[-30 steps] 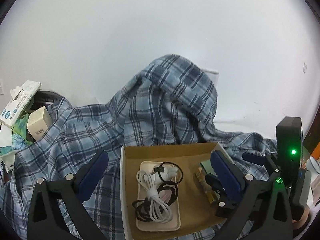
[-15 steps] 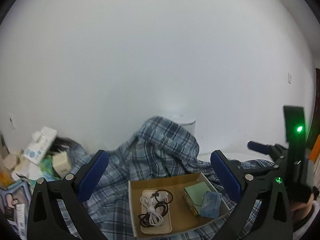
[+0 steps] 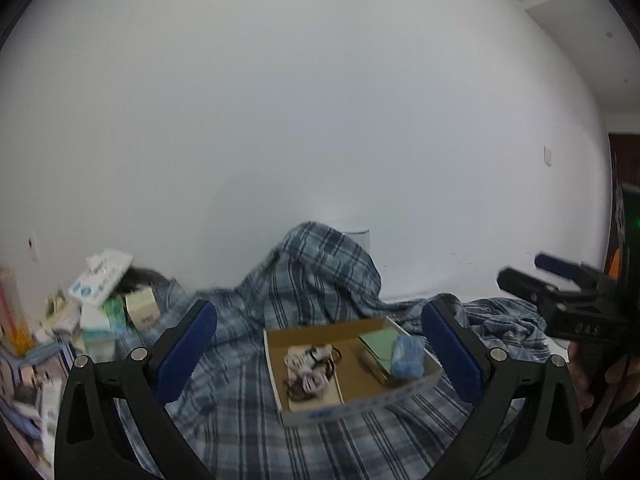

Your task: Organize soft objects

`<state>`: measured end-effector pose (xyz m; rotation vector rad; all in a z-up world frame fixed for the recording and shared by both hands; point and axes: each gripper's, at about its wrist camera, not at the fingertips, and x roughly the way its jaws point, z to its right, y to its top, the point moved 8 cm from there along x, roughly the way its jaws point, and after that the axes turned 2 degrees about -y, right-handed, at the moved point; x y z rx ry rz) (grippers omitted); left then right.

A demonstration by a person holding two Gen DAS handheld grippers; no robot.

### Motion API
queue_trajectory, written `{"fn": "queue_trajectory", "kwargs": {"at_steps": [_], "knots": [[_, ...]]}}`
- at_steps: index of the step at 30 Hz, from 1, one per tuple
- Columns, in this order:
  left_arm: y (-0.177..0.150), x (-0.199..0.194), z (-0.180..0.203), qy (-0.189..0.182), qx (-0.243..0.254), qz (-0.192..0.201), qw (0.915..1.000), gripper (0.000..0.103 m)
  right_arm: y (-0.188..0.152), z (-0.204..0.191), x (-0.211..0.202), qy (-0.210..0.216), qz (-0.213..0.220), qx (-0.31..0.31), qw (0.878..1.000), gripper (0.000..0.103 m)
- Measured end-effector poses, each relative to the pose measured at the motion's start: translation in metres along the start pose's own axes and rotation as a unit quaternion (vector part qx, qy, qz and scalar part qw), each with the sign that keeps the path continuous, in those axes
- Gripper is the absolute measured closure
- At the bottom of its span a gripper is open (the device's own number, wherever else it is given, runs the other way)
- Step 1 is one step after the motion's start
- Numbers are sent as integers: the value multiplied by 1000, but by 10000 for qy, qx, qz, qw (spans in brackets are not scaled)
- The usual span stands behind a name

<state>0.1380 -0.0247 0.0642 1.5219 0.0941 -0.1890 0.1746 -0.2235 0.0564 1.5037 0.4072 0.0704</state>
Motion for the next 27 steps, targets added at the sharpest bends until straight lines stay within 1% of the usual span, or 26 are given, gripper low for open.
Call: {"fn": "queue_trajectory", "kwargs": {"at_steps": [3, 8, 12, 15, 18, 20, 22, 27], "knots": [[-16, -6, 0, -115, -131, -67, 9998, 0, -19, 0, -9, 38, -63, 78, 9999, 0], [-40, -15, 3, -9, 12, -161, 9999, 0, -43, 3, -18, -23, 40, 176, 9998, 0], [-57, -17, 4, 24, 18, -200, 9998, 0, -55, 10, -26, -123, 199, 287, 9993, 0], [-69, -13, 6, -3, 22, -305, 9995, 0, -59, 18, -27, -236, 238, 401, 9986, 0], [-70, -13, 6, -112, -23, -297, 9995, 0, -65, 20, -29, -345, 303, 335, 9984, 0], [-73, -11, 4, -203, -116, -321, 9992, 0, -67, 16, -29, -297, 285, 230, 9989, 0], [-75, -10, 1, -198, -168, -361, 9990, 0, -67, 10, -29, -264, 302, 113, 9991, 0], [-73, -14, 2, -161, -176, -243, 9994, 0, -70, 4, -28, -307, 269, -46, 9992, 0]]}}
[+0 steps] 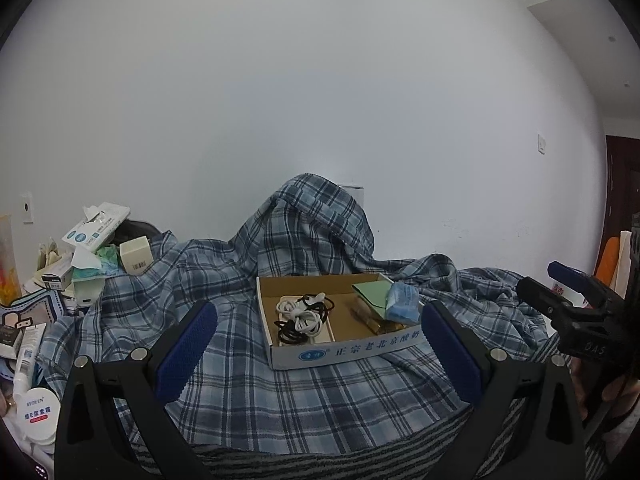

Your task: Organize soft objects

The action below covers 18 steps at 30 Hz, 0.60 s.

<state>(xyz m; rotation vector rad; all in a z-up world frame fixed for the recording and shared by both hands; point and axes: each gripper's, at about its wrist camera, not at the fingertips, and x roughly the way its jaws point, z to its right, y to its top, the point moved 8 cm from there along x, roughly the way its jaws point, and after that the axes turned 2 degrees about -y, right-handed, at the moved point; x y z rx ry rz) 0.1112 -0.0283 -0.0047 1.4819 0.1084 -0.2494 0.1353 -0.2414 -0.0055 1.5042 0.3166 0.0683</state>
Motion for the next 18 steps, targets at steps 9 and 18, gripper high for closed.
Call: {"fn": "queue_trajectory", "kwargs": {"at_steps": [9, 18], "knots": [[0, 0, -2, 28, -38, -51, 10000, 0, -2, 2, 1, 26, -42, 54, 10000, 0], [0, 2, -3, 39, -35, -67, 10000, 0, -1, 4, 1, 32, -41, 92, 9999, 0]]}}
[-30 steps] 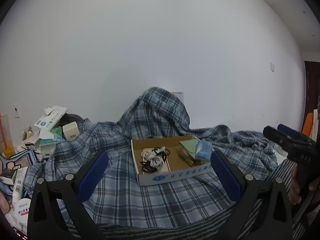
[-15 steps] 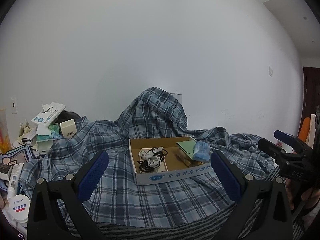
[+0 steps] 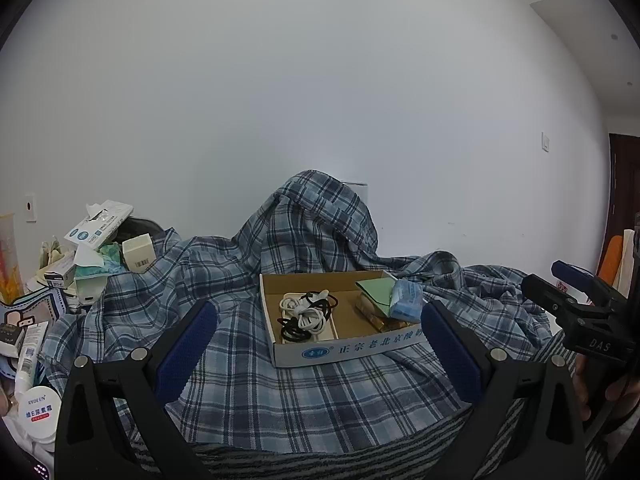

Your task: Organize soft objects

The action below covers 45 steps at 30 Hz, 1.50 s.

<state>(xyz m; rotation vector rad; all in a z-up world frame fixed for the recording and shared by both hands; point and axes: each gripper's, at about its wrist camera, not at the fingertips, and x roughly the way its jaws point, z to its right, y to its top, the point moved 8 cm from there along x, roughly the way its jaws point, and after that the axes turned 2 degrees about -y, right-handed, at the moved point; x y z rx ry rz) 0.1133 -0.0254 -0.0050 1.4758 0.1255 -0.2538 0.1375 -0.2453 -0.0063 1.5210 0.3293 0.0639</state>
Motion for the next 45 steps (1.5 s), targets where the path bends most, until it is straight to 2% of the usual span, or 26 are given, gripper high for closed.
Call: {"fn": "queue_trajectory", "kwargs": {"at_steps": [45], "knots": [[-5, 4, -3, -11, -19, -84, 10000, 0, -2, 2, 1, -83, -69, 66, 9999, 0]]}}
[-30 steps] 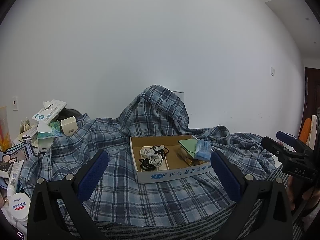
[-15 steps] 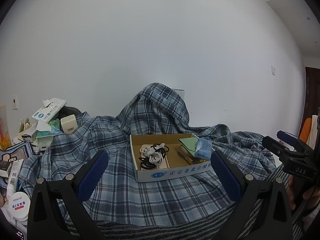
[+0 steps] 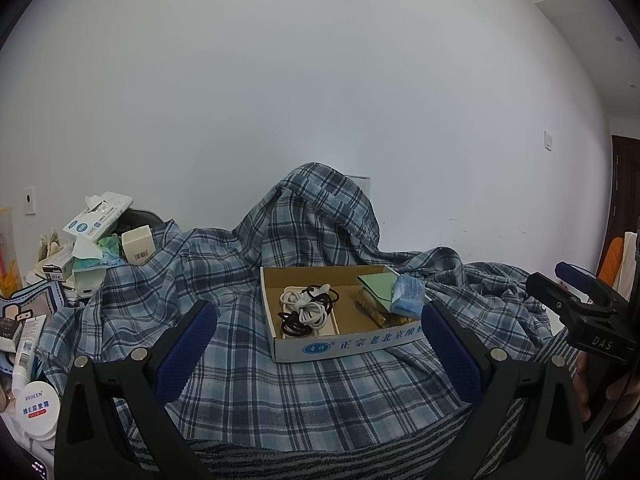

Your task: Organize soft objects

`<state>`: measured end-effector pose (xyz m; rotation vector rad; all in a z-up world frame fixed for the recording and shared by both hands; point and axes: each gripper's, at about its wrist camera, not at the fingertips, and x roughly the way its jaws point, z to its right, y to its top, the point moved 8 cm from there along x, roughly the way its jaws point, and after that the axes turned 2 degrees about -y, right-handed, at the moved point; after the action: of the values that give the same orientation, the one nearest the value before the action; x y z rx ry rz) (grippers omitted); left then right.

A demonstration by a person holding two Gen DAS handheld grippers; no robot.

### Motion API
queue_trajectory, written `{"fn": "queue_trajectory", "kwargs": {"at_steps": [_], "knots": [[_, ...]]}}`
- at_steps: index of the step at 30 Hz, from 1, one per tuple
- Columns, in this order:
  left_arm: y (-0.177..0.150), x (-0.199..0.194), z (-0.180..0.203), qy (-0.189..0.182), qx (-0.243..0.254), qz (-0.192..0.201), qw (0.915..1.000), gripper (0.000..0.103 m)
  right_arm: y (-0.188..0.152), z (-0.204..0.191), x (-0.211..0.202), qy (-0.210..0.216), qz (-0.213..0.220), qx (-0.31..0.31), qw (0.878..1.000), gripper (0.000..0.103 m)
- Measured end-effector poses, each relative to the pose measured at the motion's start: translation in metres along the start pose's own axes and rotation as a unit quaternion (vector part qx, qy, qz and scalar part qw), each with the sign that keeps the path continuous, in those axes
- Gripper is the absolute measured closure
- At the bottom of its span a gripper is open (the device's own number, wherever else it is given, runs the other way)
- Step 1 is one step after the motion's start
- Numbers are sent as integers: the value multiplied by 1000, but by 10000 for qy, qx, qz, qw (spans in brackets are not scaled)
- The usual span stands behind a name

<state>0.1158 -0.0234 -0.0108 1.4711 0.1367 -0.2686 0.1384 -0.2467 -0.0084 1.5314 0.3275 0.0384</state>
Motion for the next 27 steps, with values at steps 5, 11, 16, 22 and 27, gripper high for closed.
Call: {"fn": "queue_trajectory", "kwargs": {"at_steps": [5, 11, 16, 22, 27], "knots": [[-2, 1, -1, 15, -10, -28, 10000, 0, 0, 0, 0, -4, -1, 2, 10000, 0], [-1, 1, -1, 14, -2, -22, 10000, 0, 0, 0, 0, -3, -12, 3, 10000, 0], [-3, 0, -1, 20, 45, -25, 10000, 0, 0, 0, 0, -5, -12, 3, 10000, 0], [-3, 1, 0, 19, 53, -26, 10000, 0, -1, 0, 0, -5, -15, -1, 10000, 0], [-3, 1, 0, 20, 53, -28, 10000, 0, -1, 1, 0, -7, -15, 2, 10000, 0]]}}
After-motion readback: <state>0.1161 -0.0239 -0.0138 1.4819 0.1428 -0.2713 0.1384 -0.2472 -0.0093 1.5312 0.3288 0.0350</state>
